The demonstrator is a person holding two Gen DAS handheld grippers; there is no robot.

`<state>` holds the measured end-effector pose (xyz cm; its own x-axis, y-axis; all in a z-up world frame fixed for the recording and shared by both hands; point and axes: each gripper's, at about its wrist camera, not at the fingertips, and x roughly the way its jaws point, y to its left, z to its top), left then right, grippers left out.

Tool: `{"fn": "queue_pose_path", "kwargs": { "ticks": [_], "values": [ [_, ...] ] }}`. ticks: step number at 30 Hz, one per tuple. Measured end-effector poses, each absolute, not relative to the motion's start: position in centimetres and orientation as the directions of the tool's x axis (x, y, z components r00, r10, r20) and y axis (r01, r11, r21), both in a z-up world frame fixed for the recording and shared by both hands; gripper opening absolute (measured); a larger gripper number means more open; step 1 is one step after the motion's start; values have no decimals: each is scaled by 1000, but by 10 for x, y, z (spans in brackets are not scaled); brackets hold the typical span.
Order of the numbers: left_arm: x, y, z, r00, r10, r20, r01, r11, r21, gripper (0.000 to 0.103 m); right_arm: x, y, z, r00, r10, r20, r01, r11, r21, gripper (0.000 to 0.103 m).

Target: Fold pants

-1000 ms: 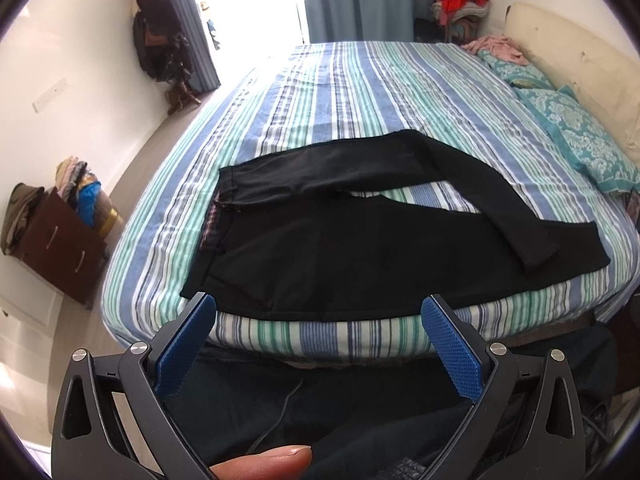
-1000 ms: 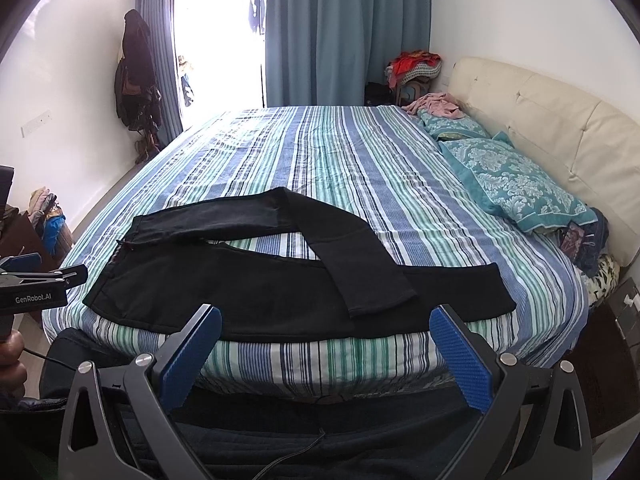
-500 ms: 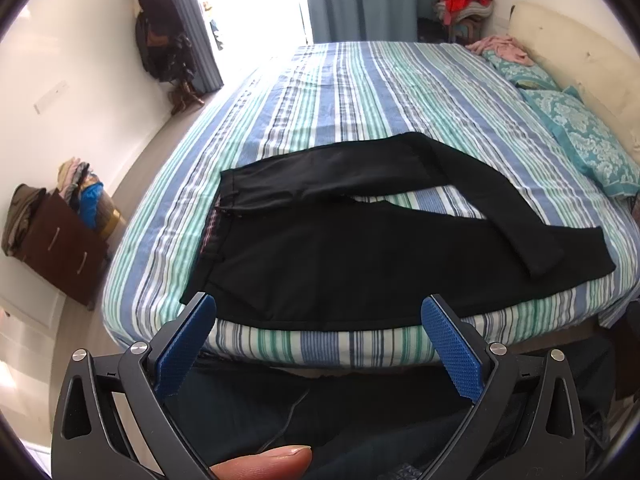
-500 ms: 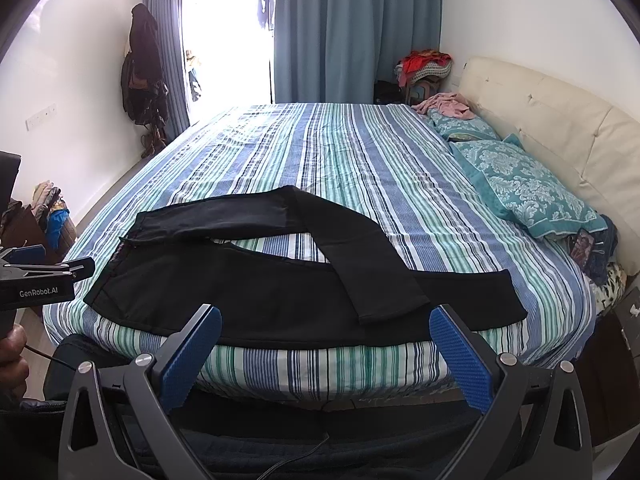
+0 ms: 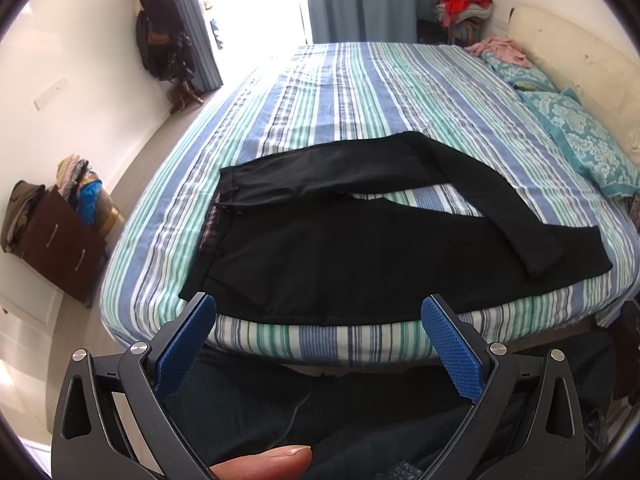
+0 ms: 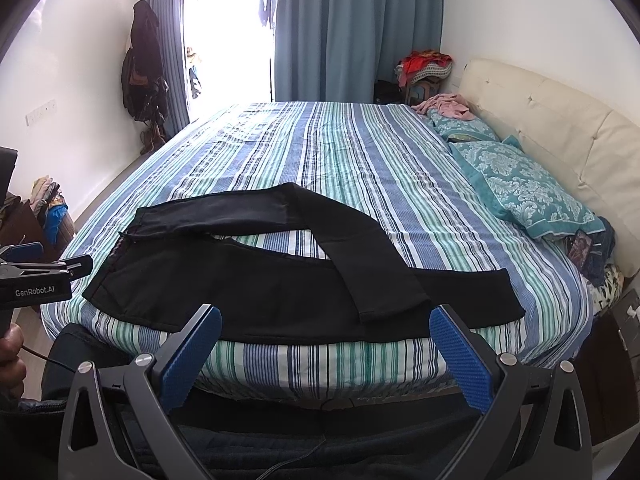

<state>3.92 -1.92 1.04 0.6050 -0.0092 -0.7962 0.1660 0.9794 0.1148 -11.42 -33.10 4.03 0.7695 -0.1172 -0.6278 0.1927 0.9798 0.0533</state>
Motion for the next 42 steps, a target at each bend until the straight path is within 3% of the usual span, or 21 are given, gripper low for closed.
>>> {"fn": "queue_pose_path", "kwargs": {
  "ticks": [13,42],
  "values": [
    [32,-29,9,598,-37,-800,213,970,115,103,-122,-338,39,747,-138,-650,228,972,57,103],
    [3,-34,18,625,-48,-780,239,962,133,103,-147,-331,49,785,-136,-605,211,976,55,103]
  ]
}}
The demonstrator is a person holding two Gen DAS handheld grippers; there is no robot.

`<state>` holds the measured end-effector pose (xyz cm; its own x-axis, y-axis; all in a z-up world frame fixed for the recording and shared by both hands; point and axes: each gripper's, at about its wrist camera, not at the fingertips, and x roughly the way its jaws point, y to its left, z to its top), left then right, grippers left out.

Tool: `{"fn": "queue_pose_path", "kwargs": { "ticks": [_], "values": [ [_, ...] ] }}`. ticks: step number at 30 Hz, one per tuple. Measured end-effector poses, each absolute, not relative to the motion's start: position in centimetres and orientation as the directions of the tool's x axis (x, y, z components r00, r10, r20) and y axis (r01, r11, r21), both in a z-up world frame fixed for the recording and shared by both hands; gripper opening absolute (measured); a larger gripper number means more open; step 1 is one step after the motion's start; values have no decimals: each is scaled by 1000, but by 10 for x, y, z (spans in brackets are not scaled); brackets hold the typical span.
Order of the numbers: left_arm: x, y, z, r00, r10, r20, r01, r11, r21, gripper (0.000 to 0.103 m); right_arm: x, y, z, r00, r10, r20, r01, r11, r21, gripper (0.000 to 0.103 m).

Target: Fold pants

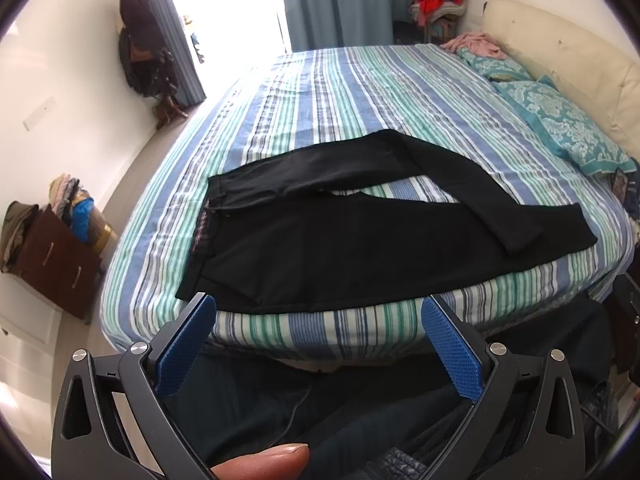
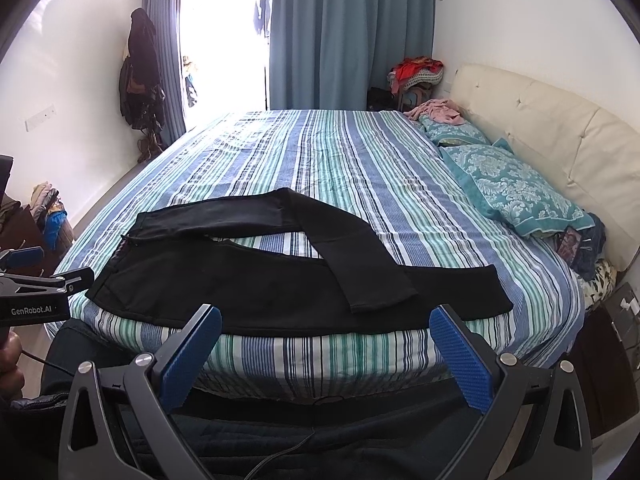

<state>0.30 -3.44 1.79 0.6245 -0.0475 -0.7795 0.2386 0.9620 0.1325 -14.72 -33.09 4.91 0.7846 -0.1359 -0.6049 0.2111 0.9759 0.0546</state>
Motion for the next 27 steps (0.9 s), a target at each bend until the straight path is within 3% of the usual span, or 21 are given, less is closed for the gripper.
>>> {"fn": "queue_pose_path", "kwargs": {
  "ticks": [15,20,25,27],
  "values": [
    [10,-26,16,613,-86,-786,252,963,91,103,-153,-333,50,816,-105,-569,175,982,70,103],
    [25,-18,17,643,-76,-762,226,969,95,103,-138,-337,46,861,-117,-494,134,991,-1,103],
    [37,-20,1,619,-67,-782,225,970,96,103,-79,-372,-18,776,-135,-616,106,991,-83,103],
    [42,-21,-7,605,-51,-795,220,970,106,103,-56,-383,-47,737,-98,-669,62,995,-78,95]
  ]
}}
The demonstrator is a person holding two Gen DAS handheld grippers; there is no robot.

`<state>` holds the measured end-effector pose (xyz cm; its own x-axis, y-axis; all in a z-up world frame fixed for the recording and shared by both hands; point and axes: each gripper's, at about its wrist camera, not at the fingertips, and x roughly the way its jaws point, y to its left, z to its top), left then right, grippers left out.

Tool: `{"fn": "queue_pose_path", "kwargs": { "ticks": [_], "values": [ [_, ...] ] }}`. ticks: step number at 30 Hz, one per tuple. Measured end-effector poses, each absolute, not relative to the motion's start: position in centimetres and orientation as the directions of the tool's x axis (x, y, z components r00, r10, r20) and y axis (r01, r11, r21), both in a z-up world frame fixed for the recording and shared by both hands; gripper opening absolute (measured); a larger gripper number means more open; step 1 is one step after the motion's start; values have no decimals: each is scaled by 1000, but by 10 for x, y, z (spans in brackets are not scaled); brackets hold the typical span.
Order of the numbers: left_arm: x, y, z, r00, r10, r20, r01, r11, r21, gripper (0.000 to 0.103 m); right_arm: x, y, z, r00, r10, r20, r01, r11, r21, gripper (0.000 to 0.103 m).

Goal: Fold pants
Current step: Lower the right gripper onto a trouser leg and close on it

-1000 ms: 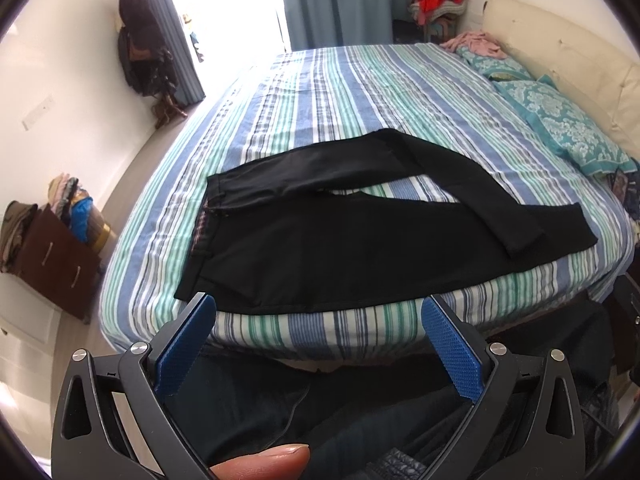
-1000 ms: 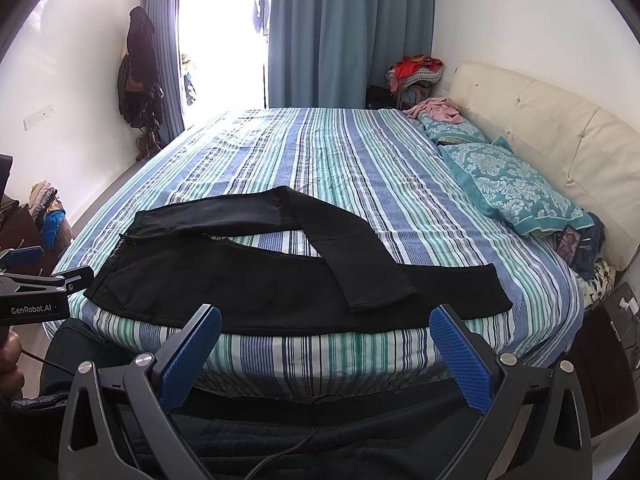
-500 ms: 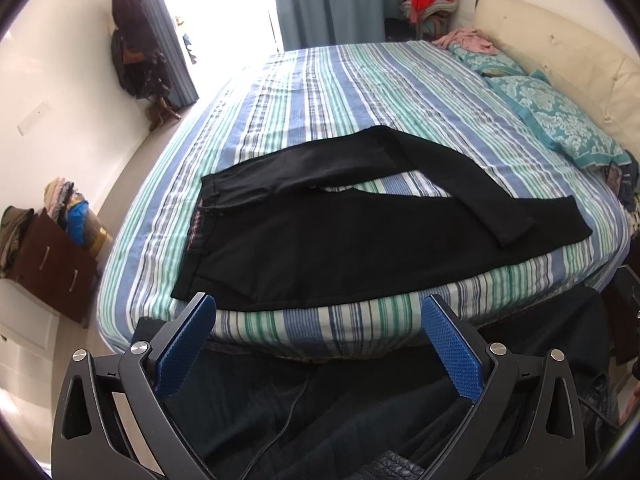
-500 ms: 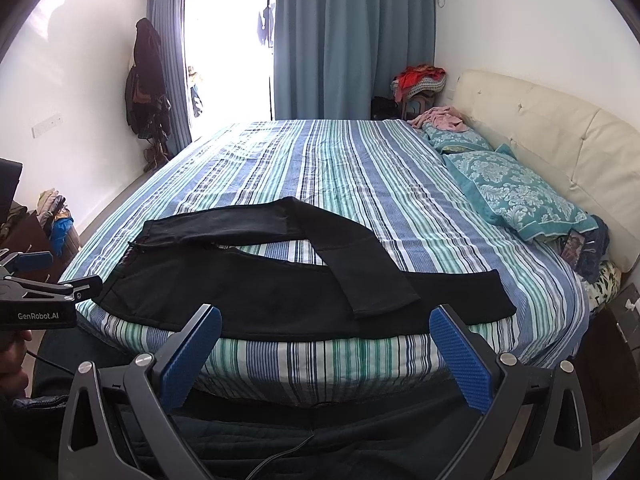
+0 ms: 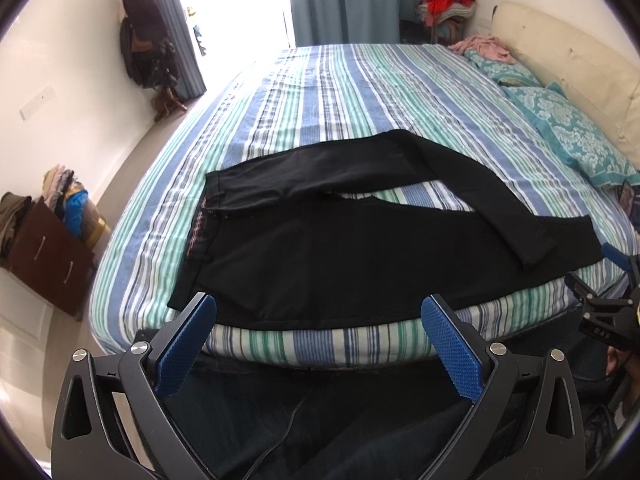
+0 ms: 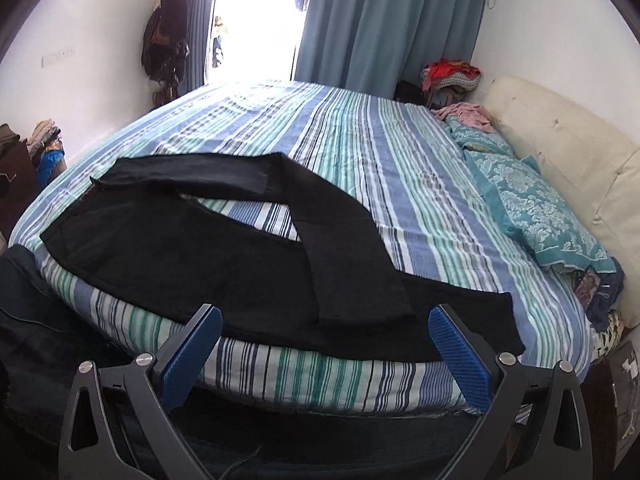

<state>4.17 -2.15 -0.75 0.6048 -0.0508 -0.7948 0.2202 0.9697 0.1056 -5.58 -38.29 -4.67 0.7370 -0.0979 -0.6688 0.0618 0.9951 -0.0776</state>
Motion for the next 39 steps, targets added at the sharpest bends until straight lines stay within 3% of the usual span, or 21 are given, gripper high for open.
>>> {"fn": "queue_pose_path", "kwargs": {
  "ticks": [4,9,13,17,19,20,22,32,39],
  "values": [
    [47,-21,-20,581,-21,-814,195,974,115,103,-17,-399,-97,657,-40,-753,56,998,-4,87],
    [48,-25,-30,549,-4,-836,199,972,126,103,18,-400,-134,594,-67,-802,63,997,-37,77],
    [47,-31,-34,544,6,-839,214,966,145,103,23,-402,-141,583,-93,-807,89,995,-50,77],
    [49,-34,-40,529,0,-848,232,962,145,103,39,-398,-161,546,-168,-821,60,985,-162,76],
    [49,-34,-42,521,-1,-854,234,962,142,103,50,-399,-176,519,-206,-829,35,975,-220,58],
    [49,-32,-42,519,1,-855,231,962,142,103,54,-402,-179,509,-208,-835,24,973,-228,37],
    [50,-28,-44,514,13,-857,215,966,144,103,57,-410,-174,518,-229,-824,33,968,-248,15],
    [70,-27,-70,439,33,-898,190,973,129,102,103,-488,-33,709,-405,-578,187,898,-399,12],
    [99,-52,-79,427,57,-903,227,959,168,102,216,-561,1,699,-485,-525,255,856,-450,12]
  ]
}}
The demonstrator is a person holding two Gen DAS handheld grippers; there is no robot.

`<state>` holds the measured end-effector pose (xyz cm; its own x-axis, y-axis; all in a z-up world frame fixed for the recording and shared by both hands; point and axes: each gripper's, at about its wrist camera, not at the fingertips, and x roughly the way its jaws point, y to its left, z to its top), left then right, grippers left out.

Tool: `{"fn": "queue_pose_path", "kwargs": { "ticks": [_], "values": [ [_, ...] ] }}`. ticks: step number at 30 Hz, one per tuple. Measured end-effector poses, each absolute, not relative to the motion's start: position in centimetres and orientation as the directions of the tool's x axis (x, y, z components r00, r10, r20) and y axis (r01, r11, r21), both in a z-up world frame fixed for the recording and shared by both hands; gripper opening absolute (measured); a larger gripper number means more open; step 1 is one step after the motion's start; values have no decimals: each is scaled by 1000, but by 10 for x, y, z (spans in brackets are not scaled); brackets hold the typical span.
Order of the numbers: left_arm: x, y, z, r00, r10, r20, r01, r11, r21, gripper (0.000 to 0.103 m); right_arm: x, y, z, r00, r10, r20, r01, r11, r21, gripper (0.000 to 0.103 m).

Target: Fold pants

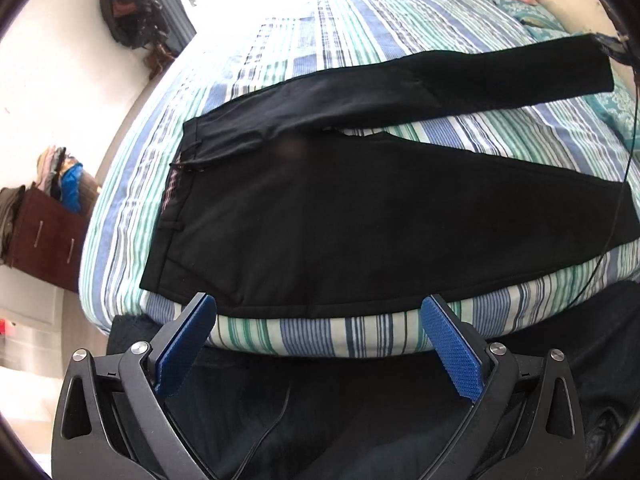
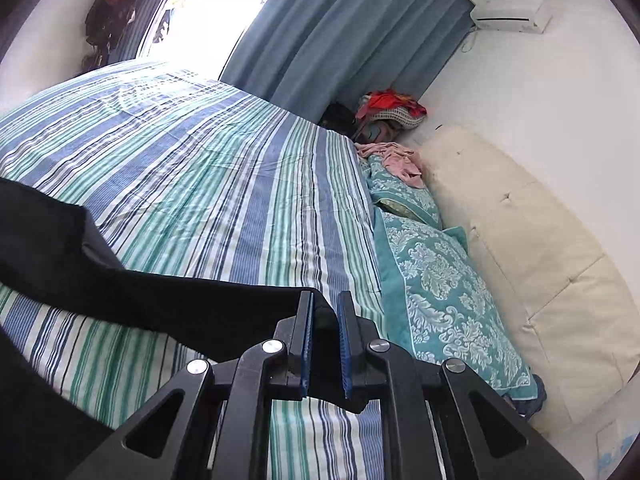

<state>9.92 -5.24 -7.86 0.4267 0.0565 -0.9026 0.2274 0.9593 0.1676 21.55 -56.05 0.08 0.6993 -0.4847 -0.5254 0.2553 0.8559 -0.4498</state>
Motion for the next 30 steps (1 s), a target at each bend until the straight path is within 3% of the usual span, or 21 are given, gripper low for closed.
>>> {"fn": "queue_pose_path", "kwargs": {
  "ticks": [4,7,11,15,19,20,23,26,27,30],
  "values": [
    [126,-69,-77,423,55,-905,225,960,164,102,284,-584,-34,654,-542,-528,190,793,-579,12],
    [143,-86,-78,427,60,-902,233,957,174,102,318,-599,-83,597,-553,-581,125,780,-613,12],
    [154,-101,-84,426,53,-903,262,948,179,102,326,-649,-120,538,-495,-682,254,867,-430,12],
    [157,-111,-100,409,57,-911,282,941,186,102,328,-696,-107,571,-418,-706,362,901,-240,12],
    [157,-115,-113,376,64,-924,275,945,177,102,355,-713,-98,589,-416,-693,354,904,-241,12],
    [156,-117,-116,370,68,-927,277,944,180,102,364,-716,-102,586,-411,-698,340,907,-249,15],
    [155,-118,-117,379,87,-921,272,941,201,102,384,-737,-124,502,-392,-771,380,901,-211,78],
    [166,-113,-118,400,106,-910,230,950,212,102,362,-760,-116,593,-297,-749,455,891,6,78],
    [171,-110,-120,397,110,-911,211,955,207,102,352,-765,-113,651,-216,-728,447,884,138,78],
    [184,-106,-129,360,104,-927,169,970,175,102,344,-763,-137,757,244,-606,245,753,610,79]
  ]
}}
